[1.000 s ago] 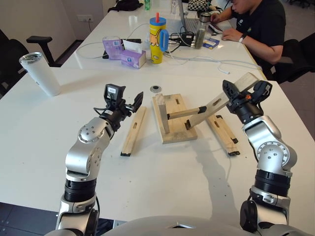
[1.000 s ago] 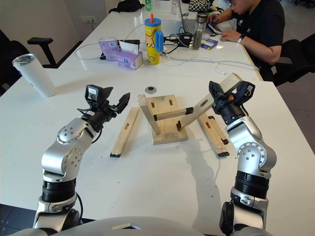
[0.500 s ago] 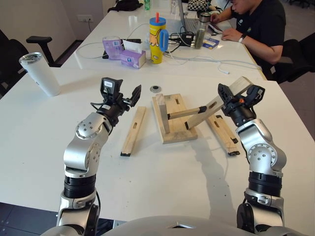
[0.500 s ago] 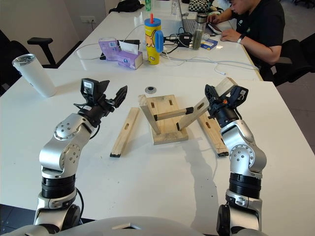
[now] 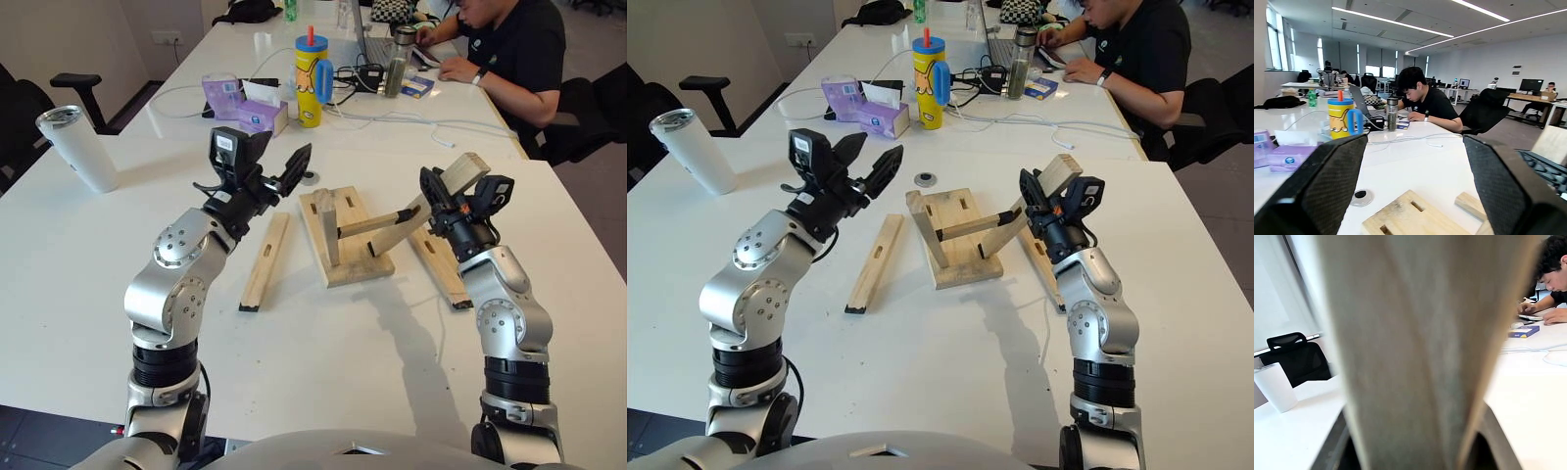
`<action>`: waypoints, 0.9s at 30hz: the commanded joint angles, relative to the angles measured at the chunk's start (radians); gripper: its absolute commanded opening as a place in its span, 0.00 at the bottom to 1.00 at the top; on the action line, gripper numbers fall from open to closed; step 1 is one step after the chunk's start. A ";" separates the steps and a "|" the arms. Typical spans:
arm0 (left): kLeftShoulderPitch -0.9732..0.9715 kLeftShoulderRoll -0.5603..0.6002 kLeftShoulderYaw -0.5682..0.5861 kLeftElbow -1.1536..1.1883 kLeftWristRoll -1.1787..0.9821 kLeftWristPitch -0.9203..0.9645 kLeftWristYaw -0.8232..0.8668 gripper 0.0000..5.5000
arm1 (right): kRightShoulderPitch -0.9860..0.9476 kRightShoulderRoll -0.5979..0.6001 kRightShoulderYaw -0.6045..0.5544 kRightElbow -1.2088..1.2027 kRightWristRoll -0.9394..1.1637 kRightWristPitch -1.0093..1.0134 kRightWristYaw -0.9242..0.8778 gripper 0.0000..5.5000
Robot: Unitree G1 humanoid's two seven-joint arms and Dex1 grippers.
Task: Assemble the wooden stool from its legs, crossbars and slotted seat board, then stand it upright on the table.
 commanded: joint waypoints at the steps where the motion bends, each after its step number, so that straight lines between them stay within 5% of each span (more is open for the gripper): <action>1: 0.011 0.013 -0.015 -0.031 -0.046 0.033 -0.025 0.66 | 0.045 -0.011 0.045 0.030 -0.082 0.011 0.004 0.18; 27: -0.107 -0.065 -0.075 0.137 0.001 -0.077 0.023 0.66 | 0.160 -0.221 0.373 0.215 -0.372 0.028 0.086 0.20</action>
